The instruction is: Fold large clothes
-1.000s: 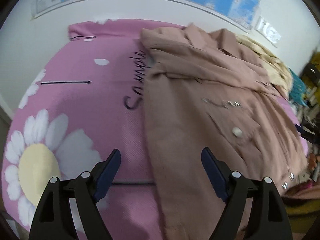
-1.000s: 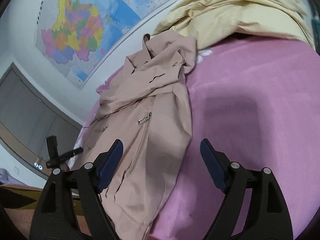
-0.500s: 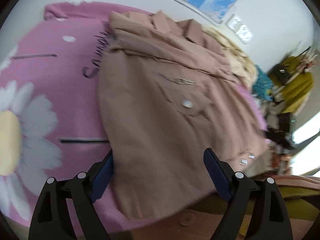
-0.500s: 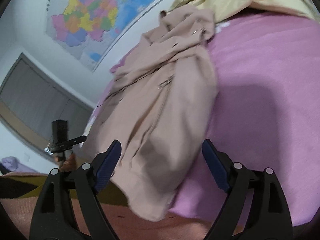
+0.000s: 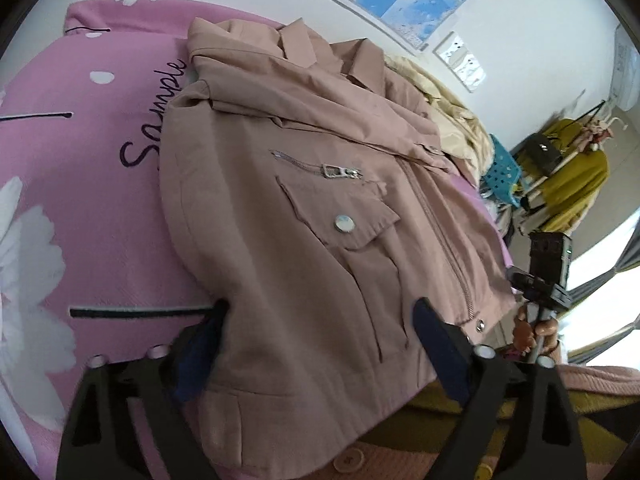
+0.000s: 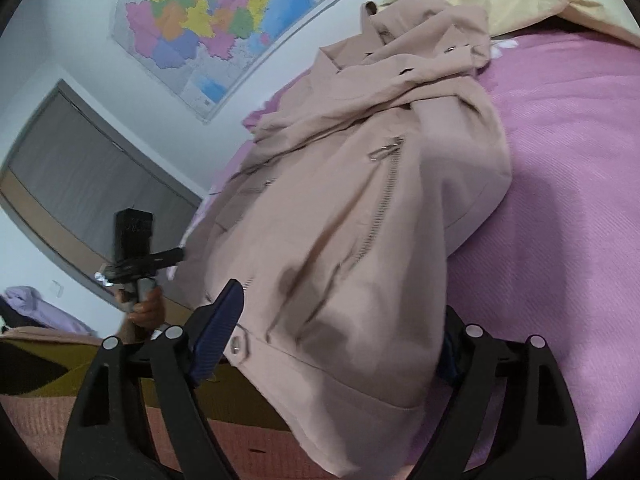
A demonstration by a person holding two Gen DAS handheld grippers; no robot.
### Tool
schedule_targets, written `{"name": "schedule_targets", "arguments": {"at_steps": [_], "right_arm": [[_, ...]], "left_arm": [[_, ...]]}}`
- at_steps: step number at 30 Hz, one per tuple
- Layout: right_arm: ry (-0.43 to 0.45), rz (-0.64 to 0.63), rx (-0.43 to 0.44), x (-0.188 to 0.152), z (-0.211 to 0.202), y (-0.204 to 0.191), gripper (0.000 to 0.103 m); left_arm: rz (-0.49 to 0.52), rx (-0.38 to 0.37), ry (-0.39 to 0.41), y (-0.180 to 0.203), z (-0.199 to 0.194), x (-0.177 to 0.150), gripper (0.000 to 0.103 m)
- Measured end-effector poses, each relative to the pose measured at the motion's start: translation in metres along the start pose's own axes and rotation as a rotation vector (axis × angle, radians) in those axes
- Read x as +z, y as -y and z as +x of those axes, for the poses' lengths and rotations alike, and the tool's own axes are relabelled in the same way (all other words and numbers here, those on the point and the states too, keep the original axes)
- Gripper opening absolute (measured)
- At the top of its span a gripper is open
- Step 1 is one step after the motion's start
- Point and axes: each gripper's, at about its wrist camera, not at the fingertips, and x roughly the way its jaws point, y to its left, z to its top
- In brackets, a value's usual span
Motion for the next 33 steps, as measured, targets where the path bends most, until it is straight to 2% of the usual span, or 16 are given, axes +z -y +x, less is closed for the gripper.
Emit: {"name": "schedule_targets", "arguments": {"at_steps": [1,2,4,7,11,12,13,14,15,16,17,20,23,26,29,33], "right_arm": [[0.0,0.01,0.007,-0.001,-0.001,0.001,0.07],[-0.003,0.024,0.023,-0.002,-0.002,0.004,0.067],[0.013,0.072,0.081,-0.006,-0.008,0.012,0.057],[0.021,0.08,0.079,-0.008,-0.013,0.016,0.054],[0.009,0.067,0.081,-0.002,-0.002,0.01,0.056],[0.008,0.062,0.091,-0.001,0.002,0.008,0.056],[0.009,0.061,0.095,0.0,0.006,0.007,0.055],[0.005,0.072,0.107,0.001,0.009,0.008,0.048],[0.004,0.087,0.116,0.001,0.011,0.009,0.032],[0.007,0.107,0.121,0.001,0.012,0.012,0.012],[0.011,0.123,0.126,0.0,0.012,0.015,0.011],[0.053,0.136,0.167,-0.001,-0.001,0.011,0.008],[0.114,0.116,0.238,0.0,-0.023,-0.004,0.006],[0.168,0.071,0.267,0.003,-0.046,-0.03,0.006],[0.204,-0.002,0.314,0.002,-0.067,-0.06,0.006],[0.218,-0.03,0.333,-0.003,-0.081,-0.072,0.006]], "left_arm": [[-0.001,0.028,0.002,0.0,0.0,0.0,0.065],[-0.001,0.048,-0.002,-0.003,-0.001,0.0,0.048],[-0.001,0.107,-0.005,-0.007,-0.005,-0.004,0.027],[-0.065,0.051,0.014,-0.021,-0.011,-0.008,0.034],[-0.057,-0.008,0.021,-0.012,-0.007,-0.007,0.067],[-0.036,0.008,0.02,-0.004,-0.003,-0.005,0.068],[-0.019,0.025,0.019,0.0,0.0,-0.004,0.066],[-0.015,0.049,0.018,0.002,0.001,-0.003,0.05],[-0.022,0.065,0.01,0.001,0.003,-0.003,0.036],[-0.048,0.075,-0.01,-0.002,0.006,-0.001,0.013],[-0.081,0.073,-0.015,-0.007,0.006,-0.001,0.01],[-0.085,0.099,0.053,-0.007,-0.01,0.0,0.005],[-0.088,0.049,0.147,-0.002,-0.047,0.002,0.004],[-0.12,0.007,0.194,0.002,-0.082,0.007,0.004],[-0.064,0.029,0.272,0.02,-0.118,0.006,0.004],[-0.05,0.007,0.3,0.026,-0.139,0.0,0.004]]}}
